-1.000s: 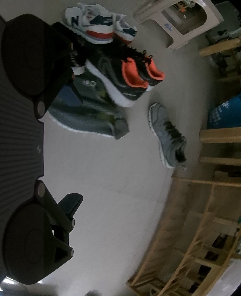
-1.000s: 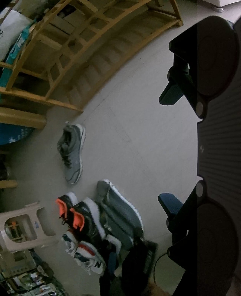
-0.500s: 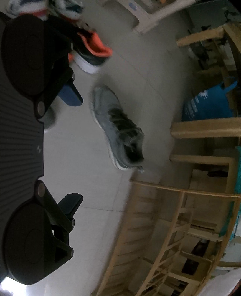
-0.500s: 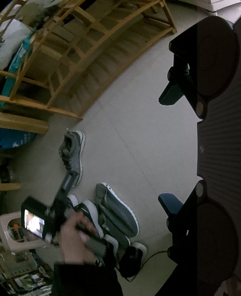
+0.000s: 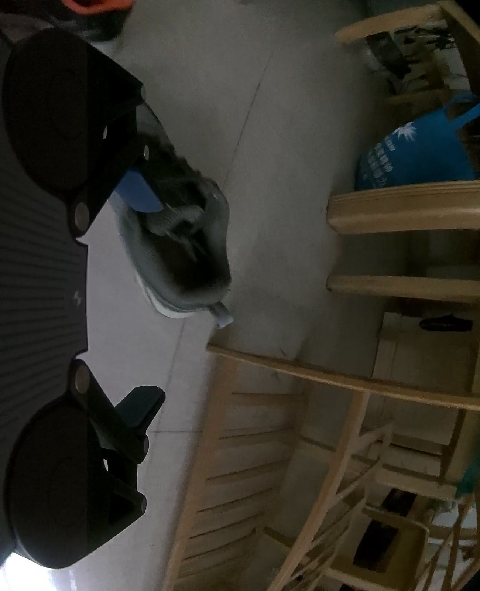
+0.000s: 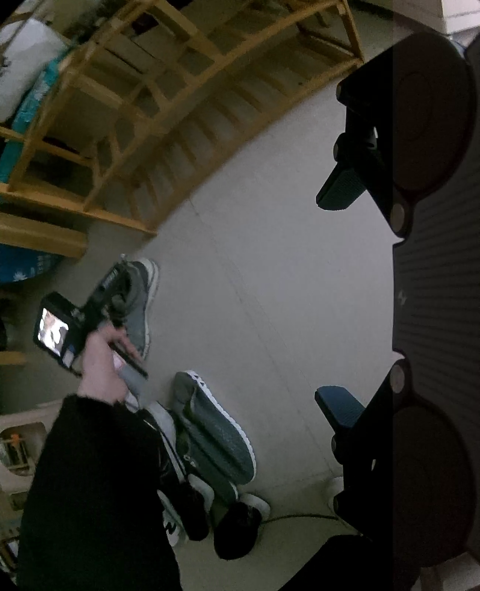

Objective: Organize scattered shoes
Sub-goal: 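Grasp the second grey sneaker at the heel with the left tool, then carry the second grey sneaker beside the first and release it with the left tool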

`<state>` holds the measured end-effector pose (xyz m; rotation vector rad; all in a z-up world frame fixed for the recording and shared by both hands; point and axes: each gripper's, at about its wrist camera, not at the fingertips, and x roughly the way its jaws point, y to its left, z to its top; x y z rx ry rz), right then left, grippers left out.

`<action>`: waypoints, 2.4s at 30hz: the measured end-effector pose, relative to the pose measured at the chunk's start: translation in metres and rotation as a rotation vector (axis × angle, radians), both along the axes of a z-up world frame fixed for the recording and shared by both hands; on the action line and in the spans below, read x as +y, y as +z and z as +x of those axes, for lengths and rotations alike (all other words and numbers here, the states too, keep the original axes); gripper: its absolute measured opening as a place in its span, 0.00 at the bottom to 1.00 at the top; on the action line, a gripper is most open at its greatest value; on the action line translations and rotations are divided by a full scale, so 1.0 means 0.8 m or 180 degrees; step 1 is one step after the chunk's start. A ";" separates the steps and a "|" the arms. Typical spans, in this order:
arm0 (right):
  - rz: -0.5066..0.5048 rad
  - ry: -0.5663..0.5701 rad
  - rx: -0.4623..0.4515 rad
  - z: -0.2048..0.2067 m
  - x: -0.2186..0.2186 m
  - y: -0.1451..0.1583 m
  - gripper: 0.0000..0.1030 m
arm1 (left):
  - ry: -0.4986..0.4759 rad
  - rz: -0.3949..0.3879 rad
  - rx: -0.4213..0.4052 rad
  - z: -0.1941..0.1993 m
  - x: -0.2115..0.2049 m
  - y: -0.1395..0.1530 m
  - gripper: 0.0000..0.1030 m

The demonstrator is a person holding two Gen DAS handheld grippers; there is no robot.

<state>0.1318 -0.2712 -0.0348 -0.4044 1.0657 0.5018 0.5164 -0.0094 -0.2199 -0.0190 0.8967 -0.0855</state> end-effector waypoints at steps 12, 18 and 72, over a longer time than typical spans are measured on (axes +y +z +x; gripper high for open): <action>0.0111 -0.0111 0.0235 0.013 -0.025 -0.023 1.00 | 0.0214 0.0038 0.0242 0.096 -0.008 -0.073 0.98; -0.0065 -0.0147 0.0251 0.019 -0.036 -0.036 1.00 | 0.0194 0.0075 0.0342 0.112 -0.017 -0.089 0.32; -0.1332 -0.1349 -0.0040 -0.113 -0.231 -0.025 1.00 | -0.1359 -0.0138 0.0747 -0.466 -0.364 0.068 0.24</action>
